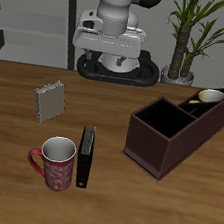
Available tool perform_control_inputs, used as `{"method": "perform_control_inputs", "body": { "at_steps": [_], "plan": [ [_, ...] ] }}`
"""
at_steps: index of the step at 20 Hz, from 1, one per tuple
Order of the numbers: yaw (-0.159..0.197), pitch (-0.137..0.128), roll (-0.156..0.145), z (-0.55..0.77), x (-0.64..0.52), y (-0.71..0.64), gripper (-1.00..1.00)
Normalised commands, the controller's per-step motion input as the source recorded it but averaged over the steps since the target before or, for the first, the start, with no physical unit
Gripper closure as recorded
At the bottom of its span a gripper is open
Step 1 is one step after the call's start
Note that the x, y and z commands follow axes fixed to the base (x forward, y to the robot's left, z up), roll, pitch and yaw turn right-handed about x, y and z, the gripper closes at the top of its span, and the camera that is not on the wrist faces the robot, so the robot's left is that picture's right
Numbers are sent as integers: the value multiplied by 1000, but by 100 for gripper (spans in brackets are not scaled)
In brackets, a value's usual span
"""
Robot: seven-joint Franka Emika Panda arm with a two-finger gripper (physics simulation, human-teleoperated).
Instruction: Place the white-yellow mug into the left desk caddy's left compartment and place the black book into the left desk caddy's front compartment
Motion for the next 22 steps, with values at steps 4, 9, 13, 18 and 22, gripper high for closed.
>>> {"method": "perform_control_inputs", "body": {
  "at_steps": [4, 9, 13, 18, 22],
  "plan": [
    [-26, -5, -35, 36, 17, -139, -100],
    [-8, -5, -3, 104, 51, -377, -100],
    [-27, -49, -57, 89, 154, -590, -100],
    [2, -16, -20, 62, 301, -114, -100],
    [-3, -6, -32, 6, 469, 40, -100]
  ]
}}
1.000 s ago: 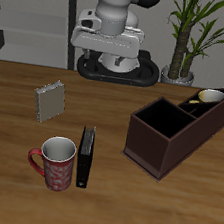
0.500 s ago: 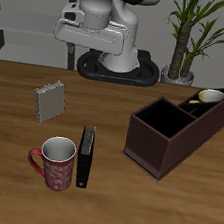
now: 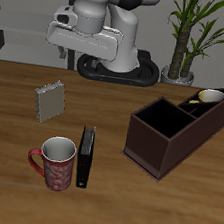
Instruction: Place the white-yellow mug into the left desk caddy's left compartment and place the black book into the left desk caddy's front compartment
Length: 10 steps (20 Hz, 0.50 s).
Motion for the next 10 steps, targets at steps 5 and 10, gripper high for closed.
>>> {"method": "perform_control_inputs", "body": {
  "at_steps": [5, 10],
  "plan": [
    [6, -15, -8, 33, 503, 122, -100],
    [12, -14, 8, 162, 529, 218, -100]
  ]
}}
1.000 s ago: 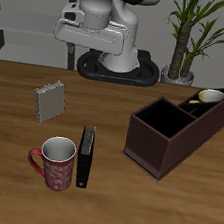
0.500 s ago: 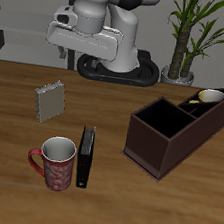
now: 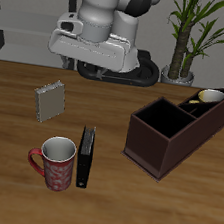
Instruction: Place the white-yellow mug into the left desk caddy's left compartment and place the black book into the left desk caddy's front compartment
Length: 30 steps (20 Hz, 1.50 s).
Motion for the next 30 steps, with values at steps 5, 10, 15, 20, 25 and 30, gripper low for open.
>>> {"method": "perform_control_inputs", "body": {
  "at_steps": [5, 10, 15, 20, 25, 30],
  "plan": [
    [81, -14, -3, 97, 467, 58, -100],
    [5, -13, -13, -11, 309, -28, -100],
    [25, 13, -126, -222, 371, -112, -100],
    [-60, 46, 66, -255, 214, 253, -100],
    [-33, 49, 298, -124, 221, 404, -100],
    [-11, -29, 25, 44, 108, 145, -100]
  ]
}}
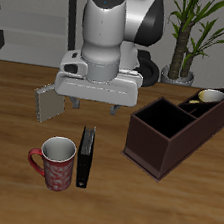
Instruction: Place the white-yellow mug into the left desk caddy's left compartment and place the black book into the left desk caddy's front compartment
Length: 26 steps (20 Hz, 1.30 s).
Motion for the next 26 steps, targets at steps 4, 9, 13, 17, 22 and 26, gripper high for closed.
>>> {"method": "perform_control_inputs", "body": {
  "at_steps": [4, 9, 13, 17, 22, 26],
  "plan": [
    [-30, -14, -38, -103, 84, 39, -100],
    [-25, -3, 23, -264, -19, 13, -100],
    [-24, 12, 11, -320, -4, -39, -100],
    [-48, -34, -16, -260, -117, -58, -100],
    [-22, -7, -5, -327, -50, -2, -100],
    [-25, 13, 7, -299, 17, 60, -100]
  ]
}}
